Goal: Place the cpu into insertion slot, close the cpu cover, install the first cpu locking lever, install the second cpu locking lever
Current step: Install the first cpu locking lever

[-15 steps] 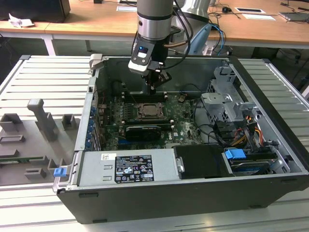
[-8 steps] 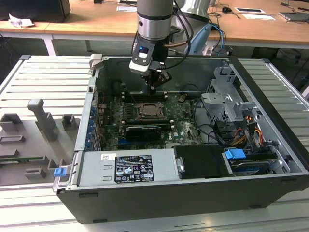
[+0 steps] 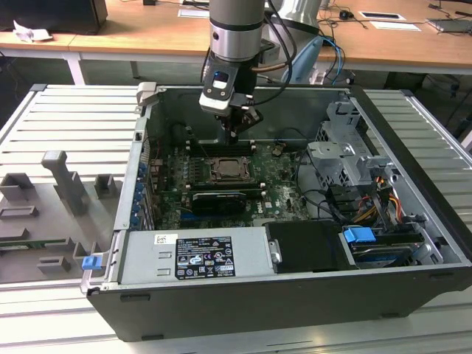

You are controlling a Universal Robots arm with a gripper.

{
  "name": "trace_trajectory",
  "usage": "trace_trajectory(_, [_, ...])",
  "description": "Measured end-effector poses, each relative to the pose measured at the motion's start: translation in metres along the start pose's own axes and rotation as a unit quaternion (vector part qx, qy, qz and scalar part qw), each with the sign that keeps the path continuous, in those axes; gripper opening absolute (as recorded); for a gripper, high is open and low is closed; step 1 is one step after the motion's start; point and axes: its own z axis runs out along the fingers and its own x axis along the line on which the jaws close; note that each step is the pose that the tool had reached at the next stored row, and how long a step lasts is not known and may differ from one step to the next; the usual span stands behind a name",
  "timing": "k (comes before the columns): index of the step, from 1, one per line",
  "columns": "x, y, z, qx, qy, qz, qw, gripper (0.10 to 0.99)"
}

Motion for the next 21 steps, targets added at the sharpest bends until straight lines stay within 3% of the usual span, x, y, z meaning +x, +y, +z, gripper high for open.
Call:
trace_trajectory(18, [0.0, 0.0, 0.0, -0.0002, 0.0011, -0.036, 0.9993, 0.106])
trace_trajectory(21, [0.0, 0.0, 0.0, -0.0003, 0.0018, -0.059, 0.9982, 0.106])
